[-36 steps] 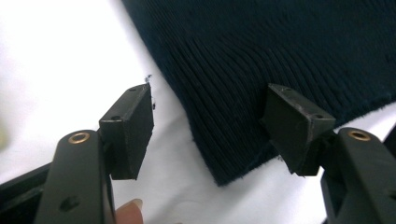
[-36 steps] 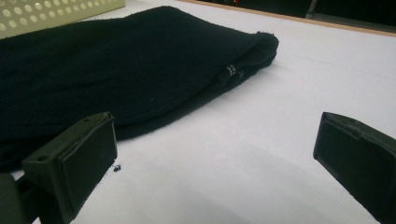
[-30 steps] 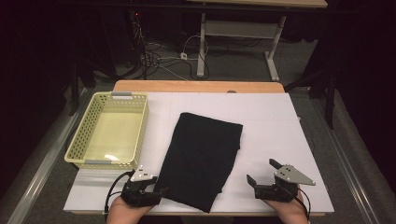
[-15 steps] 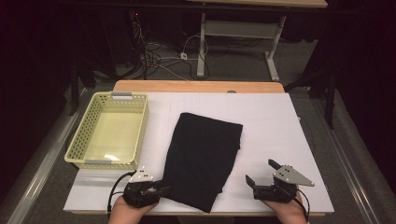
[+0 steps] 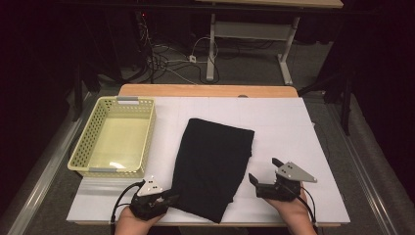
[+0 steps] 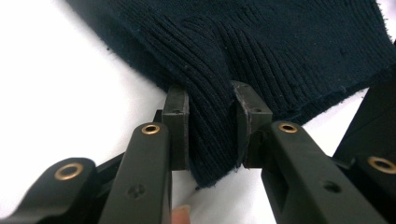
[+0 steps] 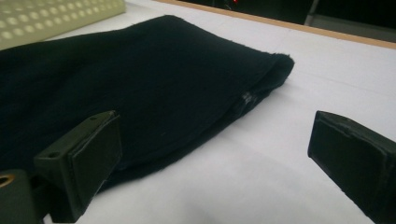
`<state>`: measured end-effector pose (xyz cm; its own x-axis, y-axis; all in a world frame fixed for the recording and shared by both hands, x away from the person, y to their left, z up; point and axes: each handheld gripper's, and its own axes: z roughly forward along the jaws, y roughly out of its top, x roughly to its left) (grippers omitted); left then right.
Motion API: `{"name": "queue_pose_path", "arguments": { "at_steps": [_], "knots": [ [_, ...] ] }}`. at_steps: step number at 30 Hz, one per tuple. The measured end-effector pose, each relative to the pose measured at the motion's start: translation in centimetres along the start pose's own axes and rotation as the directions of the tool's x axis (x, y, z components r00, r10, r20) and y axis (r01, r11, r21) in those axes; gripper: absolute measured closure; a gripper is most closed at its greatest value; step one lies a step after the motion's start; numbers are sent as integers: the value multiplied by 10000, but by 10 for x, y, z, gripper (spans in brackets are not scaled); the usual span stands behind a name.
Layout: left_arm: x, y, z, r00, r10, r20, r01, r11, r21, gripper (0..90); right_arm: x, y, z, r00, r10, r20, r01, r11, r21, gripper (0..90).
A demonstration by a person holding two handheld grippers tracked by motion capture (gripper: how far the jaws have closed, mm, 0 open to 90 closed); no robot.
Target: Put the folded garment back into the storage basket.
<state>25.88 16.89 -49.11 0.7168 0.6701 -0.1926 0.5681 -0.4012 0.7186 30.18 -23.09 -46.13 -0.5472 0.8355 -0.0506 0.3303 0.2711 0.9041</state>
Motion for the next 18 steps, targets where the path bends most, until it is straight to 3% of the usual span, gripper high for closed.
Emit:
{"name": "queue_pose_path", "arguments": {
  "at_steps": [8,12,18],
  "knots": [
    [1,-1,0,10000,-25,29,25,10000,-64,685,-26,32,50,9975,578,414,-600,9967,548,199],
    [0,0,0,10000,-19,-44,19,10000,-41,684,-37,45,78,9961,740,479,-790,9905,1128,259],
    [0,-3,0,10000,-34,-48,33,9998,-175,683,-59,54,120,9881,1293,832,-1438,9690,2010,252]
  ]
}}
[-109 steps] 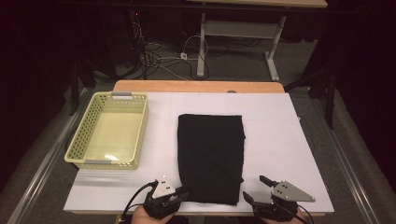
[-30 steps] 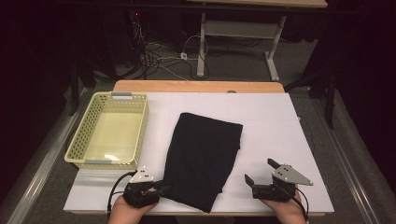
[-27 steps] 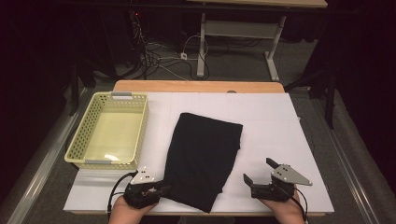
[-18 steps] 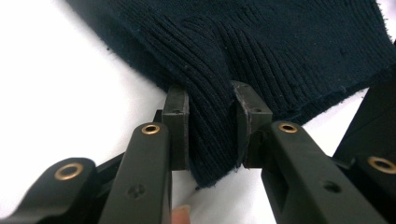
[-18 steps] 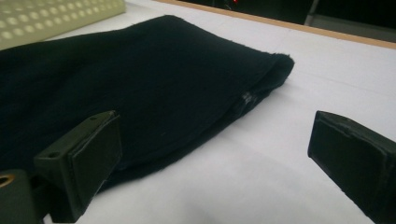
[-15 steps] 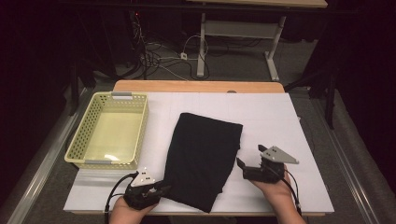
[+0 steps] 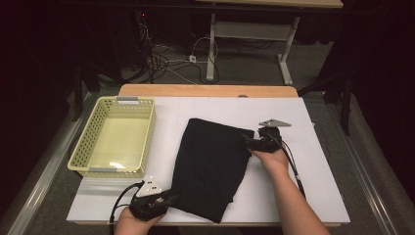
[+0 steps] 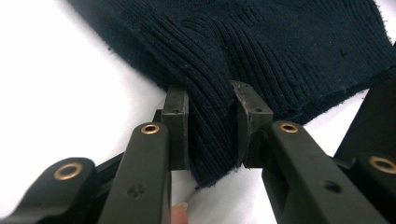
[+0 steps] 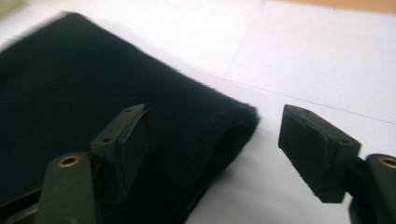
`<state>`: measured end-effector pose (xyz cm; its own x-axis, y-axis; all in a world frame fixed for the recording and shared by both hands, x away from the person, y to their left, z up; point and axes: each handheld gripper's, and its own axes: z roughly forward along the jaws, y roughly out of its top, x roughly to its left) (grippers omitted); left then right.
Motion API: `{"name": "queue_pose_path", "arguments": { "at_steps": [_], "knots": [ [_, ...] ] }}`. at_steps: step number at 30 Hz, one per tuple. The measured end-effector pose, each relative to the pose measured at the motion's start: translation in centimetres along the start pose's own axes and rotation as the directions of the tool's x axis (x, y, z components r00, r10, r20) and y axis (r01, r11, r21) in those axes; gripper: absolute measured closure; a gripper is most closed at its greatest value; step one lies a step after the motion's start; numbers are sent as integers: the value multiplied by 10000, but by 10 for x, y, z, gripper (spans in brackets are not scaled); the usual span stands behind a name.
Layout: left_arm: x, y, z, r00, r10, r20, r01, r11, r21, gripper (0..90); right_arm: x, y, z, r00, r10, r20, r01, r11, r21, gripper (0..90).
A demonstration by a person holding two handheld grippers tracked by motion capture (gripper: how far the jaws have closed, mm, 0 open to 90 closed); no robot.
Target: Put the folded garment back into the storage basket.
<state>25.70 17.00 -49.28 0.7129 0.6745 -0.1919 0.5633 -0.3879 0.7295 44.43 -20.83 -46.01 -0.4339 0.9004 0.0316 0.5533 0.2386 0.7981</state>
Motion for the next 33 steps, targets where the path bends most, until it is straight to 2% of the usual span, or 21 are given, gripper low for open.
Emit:
{"name": "queue_pose_path", "arguments": {
  "at_steps": [2,5,6,8,10,15,19,25,29,33],
  "knots": [
    [0,0,0,10000,-15,10,15,10000,-19,683,-4,1,13,10000,89,-13,-89,9995,298,244],
    [1,-1,0,10000,-68,43,68,10000,-44,683,-6,0,30,9989,299,-368,-251,9920,1239,201],
    [1,-1,0,10000,-72,46,72,10000,-58,683,-4,0,32,9992,179,-363,-132,9920,1257,203],
    [1,-1,0,10000,-62,45,62,9999,-91,683,0,1,31,9985,87,-534,-13,9908,1357,286],
    [0,-1,0,10000,-72,26,72,9999,-96,683,3,0,29,9969,-101,-784,206,9907,1348,364],
    [-1,-1,0,10000,-44,-29,44,10000,-79,683,4,-1,27,9890,-59,-1477,252,9913,1292,572],
    [-2,-2,0,9999,-58,-104,57,9999,-114,683,4,-3,26,9837,40,-1798,183,9923,1224,683],
    [-2,-1,0,9999,-67,-129,65,9999,-103,683,3,-5,25,9827,-57,-1850,236,9952,948,749],
    [-3,-2,0,9997,11,-224,-14,9999,-155,683,6,-6,24,9845,-405,-1709,547,9954,792,765],
    [-2,-6,-1,9996,-244,-173,236,9988,-426,682,10,-5,23,9847,-902,-1490,1012,9926,679,786]
  ]
}}
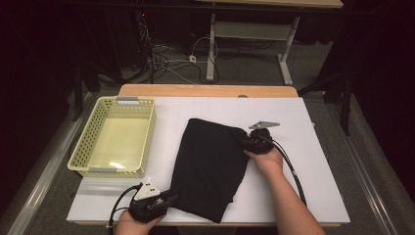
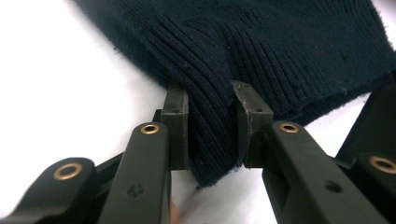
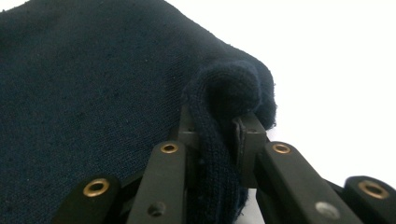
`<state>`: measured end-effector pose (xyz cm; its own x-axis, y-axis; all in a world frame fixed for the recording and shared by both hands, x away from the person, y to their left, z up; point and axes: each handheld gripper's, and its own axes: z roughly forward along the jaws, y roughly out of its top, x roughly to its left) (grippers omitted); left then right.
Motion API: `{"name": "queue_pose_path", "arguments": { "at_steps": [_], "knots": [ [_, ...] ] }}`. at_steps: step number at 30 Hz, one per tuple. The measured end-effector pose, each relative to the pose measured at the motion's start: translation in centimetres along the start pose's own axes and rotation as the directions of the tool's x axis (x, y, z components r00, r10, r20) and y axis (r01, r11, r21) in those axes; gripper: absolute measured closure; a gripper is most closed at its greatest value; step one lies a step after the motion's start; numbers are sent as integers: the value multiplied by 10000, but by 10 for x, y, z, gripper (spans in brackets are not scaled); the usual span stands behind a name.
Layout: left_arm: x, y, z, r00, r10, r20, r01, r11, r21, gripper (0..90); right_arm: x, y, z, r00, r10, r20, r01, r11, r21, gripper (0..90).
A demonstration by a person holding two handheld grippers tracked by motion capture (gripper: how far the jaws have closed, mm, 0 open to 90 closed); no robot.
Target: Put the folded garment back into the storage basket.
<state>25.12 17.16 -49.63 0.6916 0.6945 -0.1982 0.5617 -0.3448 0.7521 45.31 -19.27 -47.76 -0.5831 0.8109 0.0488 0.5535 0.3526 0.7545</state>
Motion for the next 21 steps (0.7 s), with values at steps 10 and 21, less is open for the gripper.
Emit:
{"name": "queue_pose_path", "arguments": {
  "at_steps": [10,21],
  "knots": [
    [-1,15,-2,9993,367,-93,-357,9954,885,692,5,3,-8,9981,-508,349,513,9986,-138,802],
    [-5,40,-6,9952,916,-342,-824,9737,2123,696,13,12,-22,9936,-896,688,943,9931,-690,805]
  ]
}}
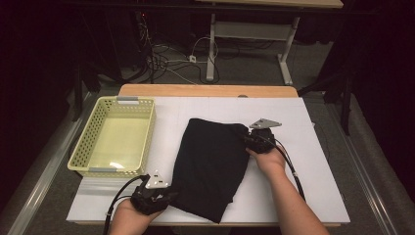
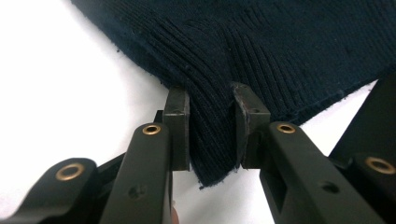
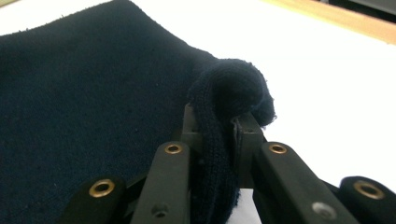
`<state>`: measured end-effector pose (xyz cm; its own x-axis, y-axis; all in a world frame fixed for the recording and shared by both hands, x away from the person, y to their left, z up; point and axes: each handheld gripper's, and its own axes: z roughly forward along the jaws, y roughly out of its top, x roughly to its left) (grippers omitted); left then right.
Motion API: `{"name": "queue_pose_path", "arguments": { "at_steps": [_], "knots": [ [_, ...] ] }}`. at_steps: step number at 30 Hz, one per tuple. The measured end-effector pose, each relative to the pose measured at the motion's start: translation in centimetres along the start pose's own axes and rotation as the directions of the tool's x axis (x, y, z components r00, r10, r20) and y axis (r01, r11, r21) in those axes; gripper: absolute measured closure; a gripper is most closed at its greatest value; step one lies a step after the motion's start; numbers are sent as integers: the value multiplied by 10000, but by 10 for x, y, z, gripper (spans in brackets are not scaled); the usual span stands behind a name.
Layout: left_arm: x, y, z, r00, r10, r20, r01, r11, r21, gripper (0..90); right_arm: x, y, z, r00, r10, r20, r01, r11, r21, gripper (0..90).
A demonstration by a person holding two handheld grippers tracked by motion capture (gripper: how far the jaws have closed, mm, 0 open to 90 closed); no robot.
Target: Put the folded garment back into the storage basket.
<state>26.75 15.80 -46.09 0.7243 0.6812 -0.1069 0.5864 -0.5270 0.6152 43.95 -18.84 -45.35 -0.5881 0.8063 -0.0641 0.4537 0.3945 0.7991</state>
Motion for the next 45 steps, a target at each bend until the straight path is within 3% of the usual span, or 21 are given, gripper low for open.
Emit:
{"name": "queue_pose_path", "arguments": {
  "at_steps": [4,8,10,13,15,19,30,39,45],
  "knots": [
    [1,8,-4,10000,14,-16,-14,9994,356,696,3,7,-2,10000,-85,35,86,9998,-183,806],
    [5,18,-14,9991,350,-240,-337,9981,507,696,8,18,-3,9997,-243,43,245,9985,-486,808],
    [10,22,-19,9988,237,-426,-214,9984,531,697,11,24,-2,9986,-519,59,521,9969,-592,808],
    [17,27,-23,9976,160,-675,-105,9966,814,697,15,32,0,9984,-559,-4,557,9951,-822,808],
    [22,28,-22,9980,71,-631,1,9936,1130,697,17,36,2,9982,-601,-10,597,9931,-1007,807],
    [28,29,-14,9984,197,-536,-94,9824,1866,696,18,36,13,9984,-567,-5,564,9936,-980,805],
    [35,36,1,9997,159,-206,-92,9559,2935,698,6,6,37,10000,-41,31,41,10000,-87,801],
    [35,43,8,9994,305,-149,-232,9340,3566,704,7,1,40,9998,-102,157,100,9999,106,798],
    [33,51,11,9986,504,-153,-397,9113,4099,712,9,1,39,9993,-277,235,273,9995,184,796]
  ]
}}
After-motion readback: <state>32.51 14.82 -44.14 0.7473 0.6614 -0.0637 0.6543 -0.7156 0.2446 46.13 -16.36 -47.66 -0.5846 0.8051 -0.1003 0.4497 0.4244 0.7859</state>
